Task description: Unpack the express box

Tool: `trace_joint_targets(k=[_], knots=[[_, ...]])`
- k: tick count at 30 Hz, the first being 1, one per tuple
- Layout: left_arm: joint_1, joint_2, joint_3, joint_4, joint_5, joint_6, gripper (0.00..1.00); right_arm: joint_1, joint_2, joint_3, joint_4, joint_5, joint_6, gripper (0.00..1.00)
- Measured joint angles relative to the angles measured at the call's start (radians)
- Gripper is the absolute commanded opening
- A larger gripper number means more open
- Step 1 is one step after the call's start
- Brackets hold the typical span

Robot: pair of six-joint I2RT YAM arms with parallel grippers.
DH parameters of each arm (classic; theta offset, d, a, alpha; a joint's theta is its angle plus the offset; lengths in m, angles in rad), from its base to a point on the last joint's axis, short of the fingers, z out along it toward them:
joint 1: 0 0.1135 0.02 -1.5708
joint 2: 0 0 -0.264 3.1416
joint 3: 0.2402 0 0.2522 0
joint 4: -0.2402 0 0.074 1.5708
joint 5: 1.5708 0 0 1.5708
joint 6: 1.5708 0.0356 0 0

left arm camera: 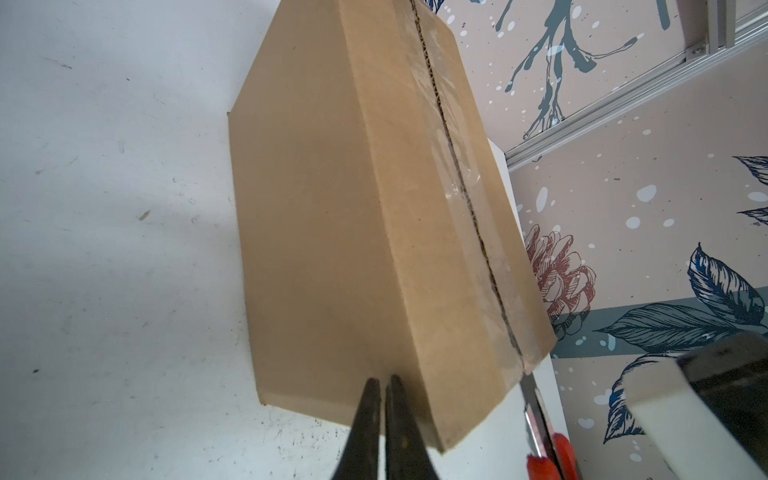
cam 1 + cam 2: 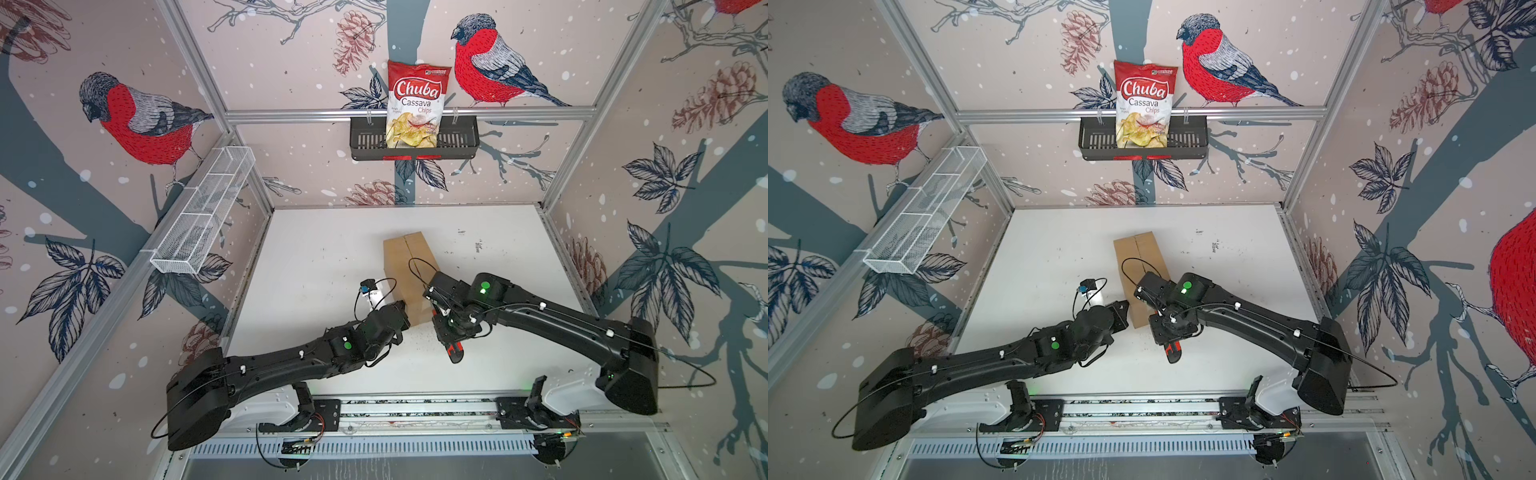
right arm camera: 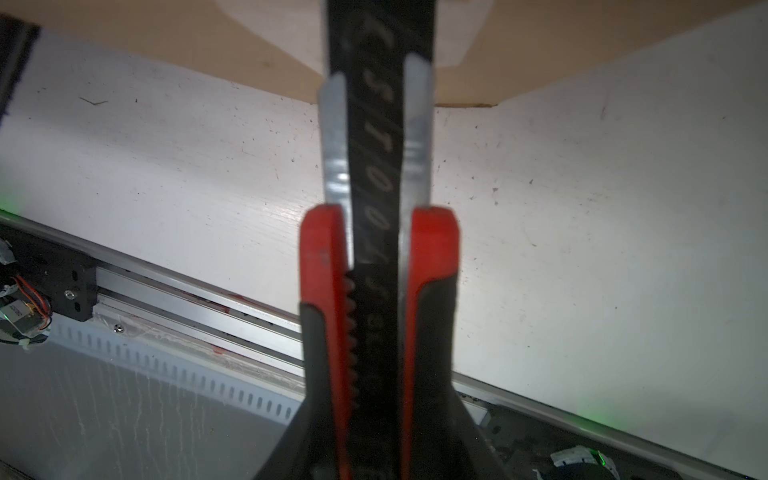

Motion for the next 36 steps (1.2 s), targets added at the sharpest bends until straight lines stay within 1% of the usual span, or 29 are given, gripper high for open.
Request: trace_joint_targets(k=[12,36], knots=[[-0.012,0.002,0.000,-0.001,-0.019,0.000,0.09,0.007,0.019,0.026,-0.022,0.003,0.003,0.05],[-0.019,0.019,0.009,0.000,-0.039,-0.001,0.09,0.031,0.009,0.025,-0.030,0.007,0.019,0.05]])
